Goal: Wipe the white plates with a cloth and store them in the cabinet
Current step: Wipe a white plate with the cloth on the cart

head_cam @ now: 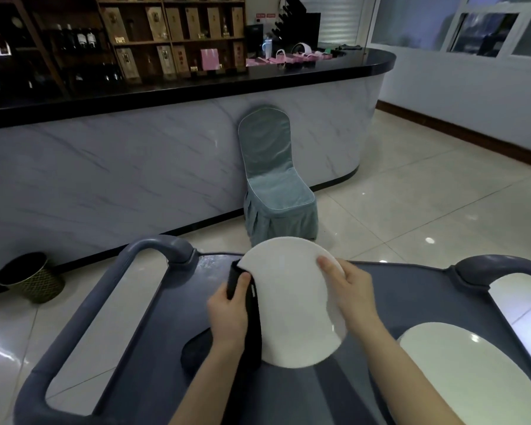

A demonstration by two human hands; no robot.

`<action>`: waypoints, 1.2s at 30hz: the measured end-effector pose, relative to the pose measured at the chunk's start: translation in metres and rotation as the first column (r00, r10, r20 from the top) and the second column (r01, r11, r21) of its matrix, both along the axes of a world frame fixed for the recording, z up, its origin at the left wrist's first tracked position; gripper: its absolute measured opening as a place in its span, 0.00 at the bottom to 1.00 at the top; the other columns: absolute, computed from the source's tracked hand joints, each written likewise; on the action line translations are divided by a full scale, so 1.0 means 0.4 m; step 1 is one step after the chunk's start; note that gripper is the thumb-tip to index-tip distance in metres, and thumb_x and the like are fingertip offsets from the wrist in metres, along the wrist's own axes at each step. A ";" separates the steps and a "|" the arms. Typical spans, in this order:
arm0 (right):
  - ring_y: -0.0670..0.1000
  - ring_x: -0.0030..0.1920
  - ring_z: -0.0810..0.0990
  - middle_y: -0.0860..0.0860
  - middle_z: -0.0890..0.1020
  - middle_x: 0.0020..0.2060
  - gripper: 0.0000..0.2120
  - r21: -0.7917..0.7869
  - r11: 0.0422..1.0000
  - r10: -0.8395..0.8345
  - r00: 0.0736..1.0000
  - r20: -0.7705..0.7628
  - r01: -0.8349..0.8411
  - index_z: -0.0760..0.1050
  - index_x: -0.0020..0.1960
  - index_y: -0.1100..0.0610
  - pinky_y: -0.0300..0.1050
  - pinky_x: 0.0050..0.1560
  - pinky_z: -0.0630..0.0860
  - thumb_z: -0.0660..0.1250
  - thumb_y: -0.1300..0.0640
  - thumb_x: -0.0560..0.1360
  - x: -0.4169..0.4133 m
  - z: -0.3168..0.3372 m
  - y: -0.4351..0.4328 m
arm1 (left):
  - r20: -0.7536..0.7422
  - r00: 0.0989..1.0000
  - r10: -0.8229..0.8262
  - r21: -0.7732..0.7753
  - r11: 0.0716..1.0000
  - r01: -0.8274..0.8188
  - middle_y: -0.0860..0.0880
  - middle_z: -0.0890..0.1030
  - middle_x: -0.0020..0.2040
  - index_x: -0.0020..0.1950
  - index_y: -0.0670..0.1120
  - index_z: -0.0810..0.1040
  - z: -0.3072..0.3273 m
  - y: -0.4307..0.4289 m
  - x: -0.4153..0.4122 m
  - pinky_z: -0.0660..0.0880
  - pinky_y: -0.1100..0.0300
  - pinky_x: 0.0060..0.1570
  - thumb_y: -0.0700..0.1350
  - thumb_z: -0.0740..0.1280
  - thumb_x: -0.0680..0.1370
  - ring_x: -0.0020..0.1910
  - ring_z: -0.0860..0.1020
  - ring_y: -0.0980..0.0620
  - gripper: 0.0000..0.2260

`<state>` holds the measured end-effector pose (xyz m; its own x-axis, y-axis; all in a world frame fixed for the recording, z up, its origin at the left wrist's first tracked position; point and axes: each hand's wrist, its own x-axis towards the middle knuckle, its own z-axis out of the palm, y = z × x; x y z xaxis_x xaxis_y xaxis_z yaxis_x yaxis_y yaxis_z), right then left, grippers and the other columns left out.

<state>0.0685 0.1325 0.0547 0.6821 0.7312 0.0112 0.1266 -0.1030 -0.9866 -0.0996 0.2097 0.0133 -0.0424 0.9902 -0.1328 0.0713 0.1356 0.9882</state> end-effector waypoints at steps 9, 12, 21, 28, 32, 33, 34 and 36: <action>0.41 0.30 0.73 0.42 0.79 0.28 0.14 -0.095 0.993 0.067 0.998 0.004 -0.067 0.77 0.36 0.54 0.29 0.30 0.68 0.67 0.50 0.79 -0.009 -0.050 -0.010 | -0.034 0.997 0.067 -0.049 0.996 -0.069 0.49 0.72 0.28 0.31 0.43 0.69 -0.029 0.003 -0.044 0.67 0.55 0.32 0.51 0.68 0.78 0.32 0.69 0.50 0.20; 0.39 0.30 0.71 0.43 0.78 0.29 0.13 -0.193 0.947 0.305 0.910 0.281 -0.258 0.77 0.35 0.50 0.33 0.32 0.66 0.70 0.48 0.77 0.037 0.008 0.016 | -0.210 0.966 -0.152 0.193 0.962 0.193 0.46 0.75 0.27 0.32 0.42 0.74 0.015 0.037 -0.068 0.67 0.61 0.30 0.48 0.72 0.76 0.30 0.70 0.54 0.16; 0.42 0.29 0.63 0.43 0.65 0.25 0.22 -0.184 0.877 0.478 0.762 0.438 -0.444 0.64 0.29 0.51 0.39 0.31 0.59 0.68 0.50 0.78 -0.003 0.016 0.023 | -0.286 0.870 -0.401 0.269 0.838 0.475 0.57 0.75 0.25 0.31 0.47 0.76 0.032 0.049 -0.056 0.66 0.70 0.28 0.42 0.73 0.75 0.26 0.70 0.64 0.13; 0.45 0.30 0.69 0.45 0.74 0.26 0.20 0.024 0.967 -0.244 0.943 -0.225 0.255 0.72 0.33 0.62 0.36 0.31 0.69 0.65 0.51 0.79 -0.083 -0.032 0.015 | 0.054 0.985 0.166 -0.223 0.963 -0.150 0.48 0.82 0.38 0.40 0.42 0.80 -0.029 -0.032 -0.003 0.76 0.54 0.43 0.53 0.67 0.79 0.39 0.78 0.49 0.15; 0.49 0.42 0.79 0.44 0.83 0.38 0.12 -0.044 0.984 -0.177 0.977 -0.119 0.173 0.79 0.44 0.54 0.40 0.42 0.74 0.62 0.50 0.81 -0.080 -0.057 -0.012 | 0.126 0.979 0.158 -0.301 0.947 -0.114 0.45 0.80 0.38 0.42 0.33 0.77 -0.027 -0.035 -0.008 0.75 0.54 0.41 0.51 0.69 0.78 0.37 0.77 0.47 0.20; 0.44 0.46 0.81 0.38 0.84 0.42 0.06 -0.026 0.996 -0.085 0.996 -0.038 0.084 0.79 0.50 0.47 0.34 0.43 0.74 0.63 0.50 0.81 -0.068 -0.051 -0.026 | 0.123 0.981 0.153 -0.298 0.948 -0.110 0.44 0.78 0.36 0.41 0.32 0.76 -0.024 -0.024 -0.019 0.74 0.54 0.40 0.51 0.69 0.78 0.36 0.75 0.48 0.21; 0.37 0.51 0.80 0.32 0.82 0.48 0.08 -0.019 1.000 0.016 0.998 0.059 -0.015 0.76 0.58 0.41 0.28 0.46 0.73 0.65 0.50 0.80 -0.053 -0.045 -0.042 | 0.110 0.983 0.147 -0.285 0.952 -0.110 0.44 0.76 0.35 0.40 0.32 0.75 -0.017 -0.013 -0.032 0.73 0.55 0.38 0.51 0.69 0.78 0.36 0.73 0.48 0.22; 0.31 0.64 0.72 0.30 0.75 0.64 0.26 0.002 0.981 0.183 0.922 0.341 -0.195 0.67 0.73 0.41 0.24 0.61 0.66 0.70 0.46 0.77 -0.026 -0.037 -0.074 | 0.081 0.987 0.135 -0.252 0.961 -0.111 0.44 0.75 0.34 0.38 0.33 0.75 0.000 0.011 -0.053 0.72 0.55 0.36 0.51 0.69 0.78 0.36 0.72 0.48 0.21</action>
<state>0.0582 0.1029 0.0398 0.4825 0.8411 0.2445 0.4663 -0.0104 -0.8846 -0.1206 0.2142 0.0133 -0.1369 0.9145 -0.3808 -0.0553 0.3767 0.9247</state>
